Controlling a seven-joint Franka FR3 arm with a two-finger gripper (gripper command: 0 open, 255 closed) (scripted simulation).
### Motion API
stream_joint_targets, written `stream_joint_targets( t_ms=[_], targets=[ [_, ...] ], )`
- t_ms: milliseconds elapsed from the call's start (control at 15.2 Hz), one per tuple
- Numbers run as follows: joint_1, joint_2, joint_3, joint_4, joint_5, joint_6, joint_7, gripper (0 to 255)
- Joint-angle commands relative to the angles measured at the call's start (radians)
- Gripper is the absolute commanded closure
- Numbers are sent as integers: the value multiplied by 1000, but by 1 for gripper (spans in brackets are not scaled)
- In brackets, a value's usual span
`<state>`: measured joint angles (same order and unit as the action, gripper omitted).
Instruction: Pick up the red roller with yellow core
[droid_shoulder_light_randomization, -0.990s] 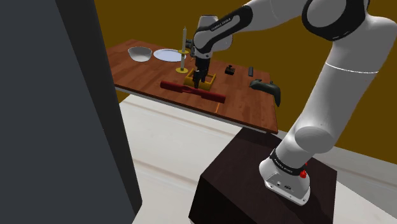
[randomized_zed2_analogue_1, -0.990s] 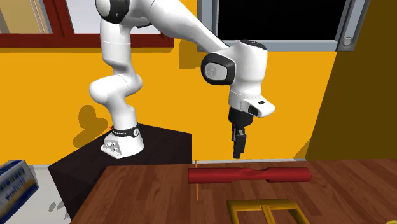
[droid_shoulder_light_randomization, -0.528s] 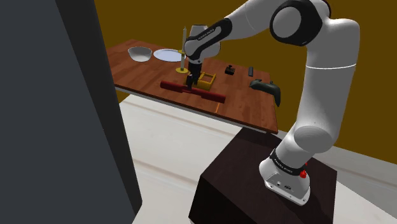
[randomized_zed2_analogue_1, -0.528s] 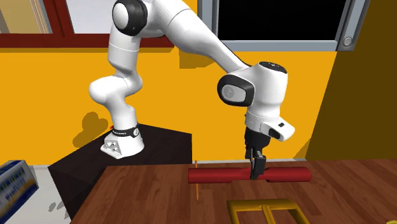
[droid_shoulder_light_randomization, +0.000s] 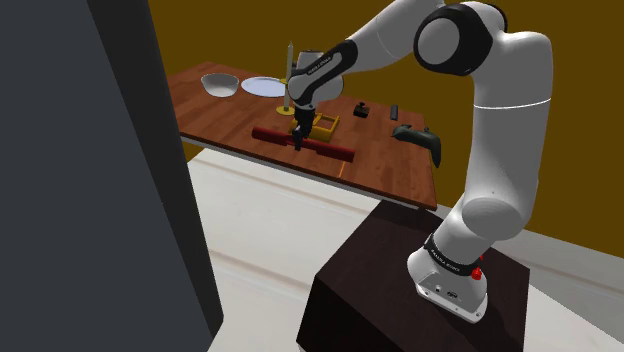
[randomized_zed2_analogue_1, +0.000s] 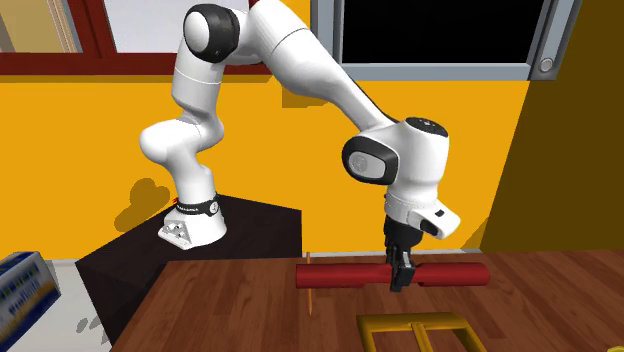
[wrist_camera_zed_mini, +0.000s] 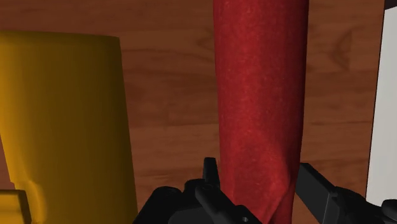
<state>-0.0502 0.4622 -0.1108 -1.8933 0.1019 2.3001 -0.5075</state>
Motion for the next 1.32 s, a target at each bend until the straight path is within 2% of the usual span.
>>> stream_joint_targets(
  t_ms=[0, 528, 1254],
  targets=[
    [0, 1, 0, -3, 0, 4, 0, 255],
    [0, 4, 0, 2, 0, 2, 0, 255],
    [5, -85, -8, 30, -16, -115, 12, 255]
  ],
)
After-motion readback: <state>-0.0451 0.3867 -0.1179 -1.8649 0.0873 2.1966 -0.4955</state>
